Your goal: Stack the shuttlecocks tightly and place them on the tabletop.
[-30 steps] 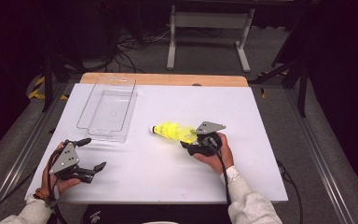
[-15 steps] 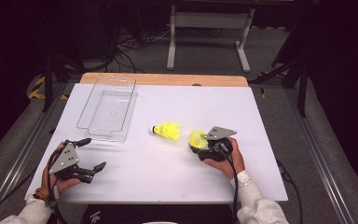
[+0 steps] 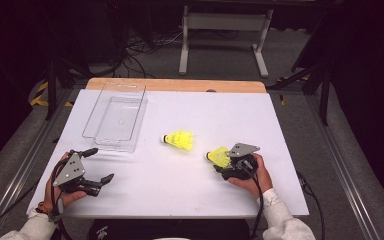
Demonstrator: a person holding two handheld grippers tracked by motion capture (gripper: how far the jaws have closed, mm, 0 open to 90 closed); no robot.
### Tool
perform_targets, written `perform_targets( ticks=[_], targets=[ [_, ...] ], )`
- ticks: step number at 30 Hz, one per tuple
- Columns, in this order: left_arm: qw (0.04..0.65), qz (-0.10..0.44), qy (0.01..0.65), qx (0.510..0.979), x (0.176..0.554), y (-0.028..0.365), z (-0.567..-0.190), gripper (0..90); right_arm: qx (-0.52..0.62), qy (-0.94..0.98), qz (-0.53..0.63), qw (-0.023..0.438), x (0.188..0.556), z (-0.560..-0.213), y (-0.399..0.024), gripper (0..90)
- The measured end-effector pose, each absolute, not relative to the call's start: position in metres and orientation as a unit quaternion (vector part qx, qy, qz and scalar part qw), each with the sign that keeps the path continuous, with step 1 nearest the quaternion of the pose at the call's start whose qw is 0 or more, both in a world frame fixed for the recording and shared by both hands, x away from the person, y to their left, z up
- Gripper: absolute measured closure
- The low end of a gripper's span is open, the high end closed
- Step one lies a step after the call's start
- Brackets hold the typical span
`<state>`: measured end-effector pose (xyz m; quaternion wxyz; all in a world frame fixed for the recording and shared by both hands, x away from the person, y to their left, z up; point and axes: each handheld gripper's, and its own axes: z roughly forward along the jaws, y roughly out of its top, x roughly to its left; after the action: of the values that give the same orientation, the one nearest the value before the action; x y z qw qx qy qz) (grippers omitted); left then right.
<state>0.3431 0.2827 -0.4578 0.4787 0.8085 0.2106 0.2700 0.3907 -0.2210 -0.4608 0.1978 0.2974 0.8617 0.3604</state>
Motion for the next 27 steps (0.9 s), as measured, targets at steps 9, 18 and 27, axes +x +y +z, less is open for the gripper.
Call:
perform_targets(
  ticks=[9, 18, 27],
  targets=[
    [0.479, 0.27, 0.209, 0.809, 0.343, 0.283, -0.458, 4.3, 0.302, 0.861, 0.359, 0.195, 0.388, -0.464, -0.227, 29.3],
    [0.479, 0.269, 0.209, 0.809, 0.343, 0.283, -0.458, 4.3, 0.302, 0.863, 0.347, 0.208, 0.384, -0.462, -0.225, 22.9],
    [0.479, 0.27, 0.209, 0.809, 0.342, 0.282, -0.458, 4.3, 0.31, 0.856, 0.345, 0.227, 0.378, -0.458, -0.223, 15.0]
  ],
)
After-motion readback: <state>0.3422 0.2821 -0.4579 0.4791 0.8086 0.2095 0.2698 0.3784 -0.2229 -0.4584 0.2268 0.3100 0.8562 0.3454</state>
